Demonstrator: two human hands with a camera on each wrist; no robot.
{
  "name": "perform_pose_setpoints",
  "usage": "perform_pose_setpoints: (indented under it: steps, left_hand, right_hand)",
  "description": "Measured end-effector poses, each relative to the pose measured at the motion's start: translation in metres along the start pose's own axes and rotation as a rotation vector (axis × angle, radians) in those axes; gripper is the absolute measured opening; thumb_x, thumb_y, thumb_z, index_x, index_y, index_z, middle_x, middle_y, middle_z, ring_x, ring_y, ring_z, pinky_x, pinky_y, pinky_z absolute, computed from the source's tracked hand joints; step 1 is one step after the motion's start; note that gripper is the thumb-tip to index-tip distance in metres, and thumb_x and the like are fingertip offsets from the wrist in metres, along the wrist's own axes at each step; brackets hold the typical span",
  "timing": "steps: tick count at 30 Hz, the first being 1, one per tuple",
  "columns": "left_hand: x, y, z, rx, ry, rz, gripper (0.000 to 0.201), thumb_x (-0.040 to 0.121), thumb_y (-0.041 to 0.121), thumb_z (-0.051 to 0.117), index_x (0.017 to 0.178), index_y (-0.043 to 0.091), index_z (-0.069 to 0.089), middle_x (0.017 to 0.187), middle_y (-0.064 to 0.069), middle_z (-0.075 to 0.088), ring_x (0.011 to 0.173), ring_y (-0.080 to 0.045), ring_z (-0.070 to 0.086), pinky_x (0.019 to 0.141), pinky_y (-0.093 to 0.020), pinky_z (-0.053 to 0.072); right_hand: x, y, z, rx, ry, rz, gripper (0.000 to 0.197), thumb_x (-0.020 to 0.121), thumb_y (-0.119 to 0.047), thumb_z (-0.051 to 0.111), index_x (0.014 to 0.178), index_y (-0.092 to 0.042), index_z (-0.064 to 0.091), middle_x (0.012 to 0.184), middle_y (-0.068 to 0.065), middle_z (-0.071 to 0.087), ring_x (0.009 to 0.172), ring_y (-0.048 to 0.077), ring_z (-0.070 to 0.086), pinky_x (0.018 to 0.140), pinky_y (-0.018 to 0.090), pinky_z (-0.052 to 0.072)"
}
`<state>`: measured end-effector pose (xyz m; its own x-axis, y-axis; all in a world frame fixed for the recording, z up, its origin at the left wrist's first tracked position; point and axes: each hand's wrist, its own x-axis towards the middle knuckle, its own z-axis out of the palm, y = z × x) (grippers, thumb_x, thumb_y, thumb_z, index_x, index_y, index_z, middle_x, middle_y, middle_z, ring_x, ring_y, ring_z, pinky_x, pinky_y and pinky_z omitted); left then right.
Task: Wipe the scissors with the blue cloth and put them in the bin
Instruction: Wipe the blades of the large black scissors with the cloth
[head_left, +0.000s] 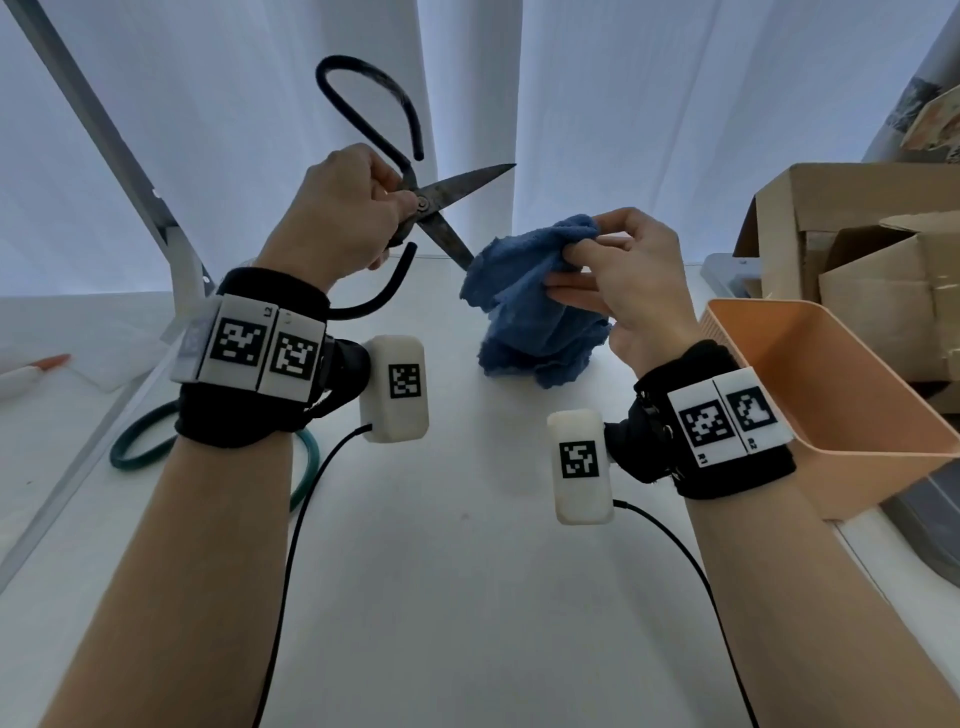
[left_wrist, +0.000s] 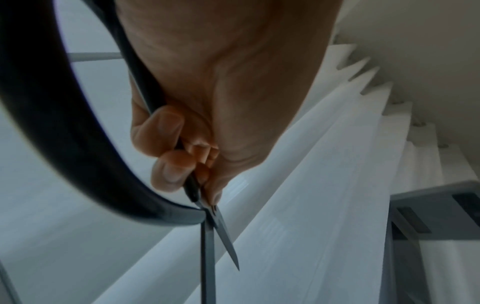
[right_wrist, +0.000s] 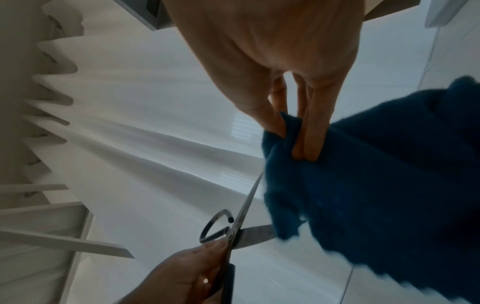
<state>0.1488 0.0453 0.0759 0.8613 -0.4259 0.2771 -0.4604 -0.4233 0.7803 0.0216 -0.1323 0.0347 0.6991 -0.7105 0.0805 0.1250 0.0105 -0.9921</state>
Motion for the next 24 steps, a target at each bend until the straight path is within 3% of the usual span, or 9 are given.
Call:
perform_pose_setpoints:
  steps: [5, 8, 11, 14, 17, 20, 24]
  left_hand:
    - [0.0, -0.001, -0.001, 0.023, 0.003, -0.009, 0.019, 0.099, 0.019, 0.059, 0.114, 0.007, 0.056, 0.078, -0.003, 0.065, 0.05, -0.017, 0.052, 0.044, -0.018, 0.043]
    - [-0.002, 0.002, 0.003, -0.013, -0.047, -0.003, 0.019, 0.099, 0.019, 0.06, 0.113, 0.007, 0.056, 0.075, -0.002, 0.064, 0.048, -0.016, 0.051, 0.041, -0.016, 0.042]
    - [-0.005, 0.009, 0.013, -0.031, -0.101, 0.016, 0.017, 0.098, 0.018, 0.061, 0.111, 0.007, 0.056, 0.07, -0.001, 0.062, 0.045, -0.014, 0.05, 0.043, -0.02, 0.042]
    - [-0.008, 0.014, 0.024, -0.013, -0.153, 0.047, 0.019, 0.098, 0.018, 0.061, 0.112, 0.005, 0.057, 0.075, -0.005, 0.064, 0.051, -0.019, 0.052, 0.049, -0.026, 0.045]
    - [-0.009, 0.016, 0.028, -0.008, -0.173, 0.067, 0.018, 0.098, 0.017, 0.061, 0.111, 0.005, 0.055, 0.074, -0.006, 0.064, 0.044, -0.015, 0.048, 0.045, -0.023, 0.043]
    - [-0.008, 0.015, 0.027, -0.02, -0.166, 0.06, 0.017, 0.099, 0.017, 0.06, 0.111, 0.006, 0.055, 0.077, -0.007, 0.065, 0.044, -0.014, 0.048, 0.044, -0.02, 0.042]
    - [-0.008, 0.015, 0.026, -0.025, -0.173, 0.066, 0.017, 0.099, 0.017, 0.061, 0.111, 0.007, 0.055, 0.075, -0.006, 0.064, 0.045, -0.016, 0.049, 0.045, -0.021, 0.042]
  right_hand:
    - [0.003, 0.005, 0.0, 0.061, 0.111, -0.007, 0.016, 0.093, 0.002, 0.06, 0.096, -0.012, 0.055, 0.113, 0.017, 0.065, 0.098, 0.027, 0.071, 0.07, 0.036, 0.063]
    - [0.002, 0.005, 0.004, 0.048, 0.045, 0.019, 0.012, 0.092, 0.0, 0.064, 0.1, -0.008, 0.059, 0.106, 0.014, 0.067, 0.1, 0.026, 0.069, 0.077, 0.037, 0.063]
    - [-0.003, 0.005, 0.01, -0.018, -0.09, 0.031, 0.007, 0.091, -0.007, 0.069, 0.096, -0.009, 0.066, 0.1, 0.013, 0.073, 0.099, 0.025, 0.071, 0.089, 0.044, 0.059]
    - [-0.009, 0.003, 0.015, -0.046, -0.23, 0.06, 0.01, 0.091, -0.011, 0.068, 0.1, -0.008, 0.071, 0.094, 0.011, 0.075, 0.087, 0.02, 0.073, 0.077, 0.033, 0.06]
    - [-0.012, -0.003, 0.013, -0.037, -0.277, 0.116, 0.012, 0.093, -0.014, 0.06, 0.086, -0.01, 0.069, 0.077, 0.001, 0.069, 0.068, 0.016, 0.066, 0.063, 0.027, 0.052]
    - [-0.01, -0.008, 0.008, 0.07, -0.278, 0.197, 0.019, 0.094, -0.019, 0.053, 0.09, -0.008, 0.068, 0.082, 0.002, 0.071, 0.068, 0.017, 0.066, 0.064, 0.03, 0.051]
    - [-0.011, -0.003, 0.01, 0.052, -0.33, 0.142, 0.008, 0.094, -0.018, 0.065, 0.092, -0.01, 0.066, 0.089, 0.005, 0.068, 0.07, 0.016, 0.065, 0.065, 0.028, 0.052]
